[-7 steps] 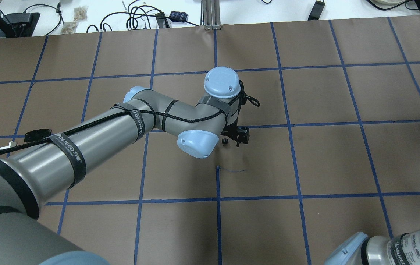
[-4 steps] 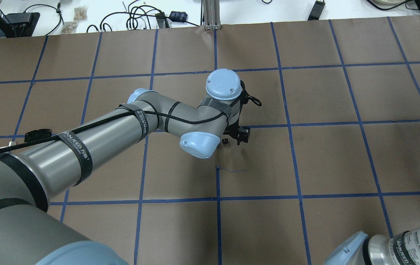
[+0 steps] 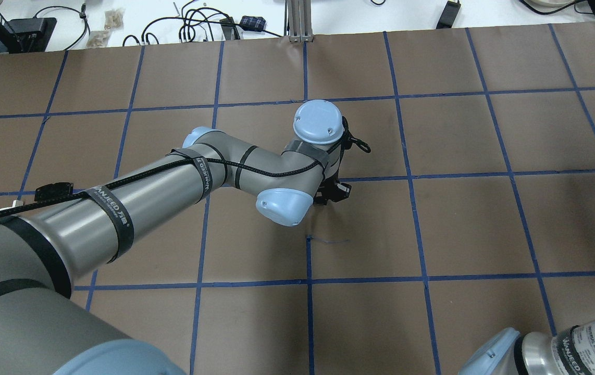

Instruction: Place bearing gear from tray to pile

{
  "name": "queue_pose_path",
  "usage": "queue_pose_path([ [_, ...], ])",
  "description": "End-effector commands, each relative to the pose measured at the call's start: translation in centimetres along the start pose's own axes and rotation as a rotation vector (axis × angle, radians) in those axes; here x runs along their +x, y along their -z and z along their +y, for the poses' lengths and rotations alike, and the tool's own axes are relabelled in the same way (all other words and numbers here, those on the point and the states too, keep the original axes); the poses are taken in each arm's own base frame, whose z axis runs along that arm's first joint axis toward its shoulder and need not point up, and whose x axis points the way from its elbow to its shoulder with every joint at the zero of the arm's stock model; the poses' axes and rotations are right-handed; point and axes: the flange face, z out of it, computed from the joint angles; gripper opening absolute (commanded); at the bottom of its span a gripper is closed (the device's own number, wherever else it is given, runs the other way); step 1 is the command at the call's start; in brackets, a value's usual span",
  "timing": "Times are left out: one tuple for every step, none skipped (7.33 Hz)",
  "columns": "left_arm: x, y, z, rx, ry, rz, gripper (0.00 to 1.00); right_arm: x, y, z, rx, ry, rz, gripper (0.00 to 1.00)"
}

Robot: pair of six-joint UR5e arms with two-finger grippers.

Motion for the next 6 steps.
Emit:
queue_pose_path([
  [0.0, 0.2, -0.1, 0.003, -0.002, -0.001, 0.0, 0.0, -0.2, -0.1, 0.003, 0.016, -0.005, 0.78],
  [-0.1, 1.1, -0.1, 0.013, -0.003, -0.005, 0.0, 0.0, -0.4, 0.0, 0.005, 0.017, -0.007, 0.75],
  [-1.0, 3.0, -0.4, 0.029, -0.026, -0.037, 0.0, -0.1, -0.5, -0.1, 0.013, 0.009, -0.015, 0.74],
  [-2.9, 5.5, -1.3, 0.016, -0.028, -0.08, 0.0, -0.1, -0.4, -0.1, 0.01, 0.009, -0.013, 0.74],
  [-7.1, 8.8, -2.8, -0.012, -0.004, -0.084, 0.0, -0.1, -0.5, -0.1, 0.013, 0.007, -0.015, 0.74],
  [-13.1, 11.7, -3.6, -0.056, 0.028, -0.091, 0.0, -0.1, -0.5, -0.1, 0.011, 0.012, -0.014, 0.73],
])
